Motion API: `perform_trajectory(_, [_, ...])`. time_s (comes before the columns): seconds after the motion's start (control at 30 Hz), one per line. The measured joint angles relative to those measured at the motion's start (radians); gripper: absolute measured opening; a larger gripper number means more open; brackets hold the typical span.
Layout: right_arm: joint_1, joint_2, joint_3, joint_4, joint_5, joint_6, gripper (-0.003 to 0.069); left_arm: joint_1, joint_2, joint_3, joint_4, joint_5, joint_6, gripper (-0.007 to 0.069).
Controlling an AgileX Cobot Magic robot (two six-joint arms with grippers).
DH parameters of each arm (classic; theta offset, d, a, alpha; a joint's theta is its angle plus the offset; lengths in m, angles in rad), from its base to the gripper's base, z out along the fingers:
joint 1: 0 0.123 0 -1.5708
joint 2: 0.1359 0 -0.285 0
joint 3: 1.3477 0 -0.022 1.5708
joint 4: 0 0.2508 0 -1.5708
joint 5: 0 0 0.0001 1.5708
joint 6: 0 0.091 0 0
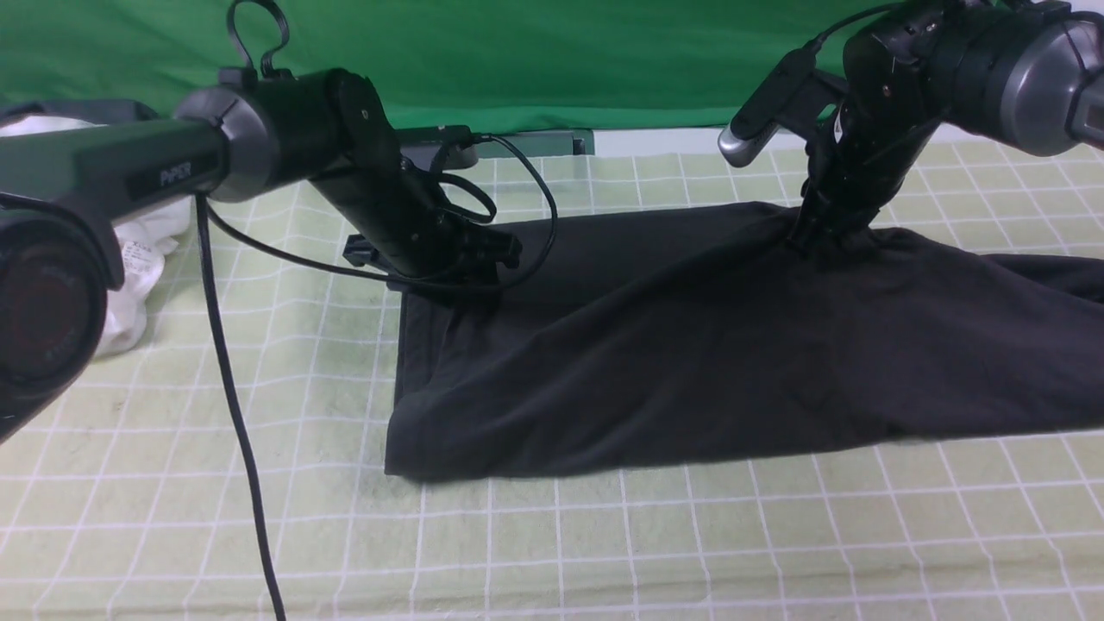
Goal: Fold a long-sleeved shirt over a green coffee tablecloth.
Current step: 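Fold the black garment in half by bringing its near edge over to the far edge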
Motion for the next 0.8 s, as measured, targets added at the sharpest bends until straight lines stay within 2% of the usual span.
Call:
perform_trajectory(0.03, [0.0,0.0,0.0,0.0,0.0,0.0,0.0092,0.0,0.002,0.0,-0.009,0.0,0.017,0.0207])
perform_trajectory(0.1, [0.0,0.0,0.0,0.0,0.001,0.0,0.009,0.001,0.003,0.0,-0.017,0.0,0.026,0.0074])
perform_trajectory(0.13, [0.0,0.0,0.0,0.0,0.002,0.0,0.0086,0.002,0.001,-0.001,-0.018,0.001,0.026,0.0051])
perform_trajectory(0.3, [-0.001,0.0,0.0,0.0,0.0,-0.006,0.0019,0.052,-0.021,-0.065,-0.017,0.006,0.026,0.0026])
perform_trajectory(0.5, [-0.015,0.002,-0.008,0.002,-0.023,-0.028,0.0018,0.118,-0.04,-0.145,-0.066,0.002,0.026,0.0026])
perform_trajectory(0.8, [-0.037,0.115,-0.128,0.004,-0.056,-0.028,0.0018,0.121,-0.013,-0.15,-0.079,-0.045,0.025,0.0026])
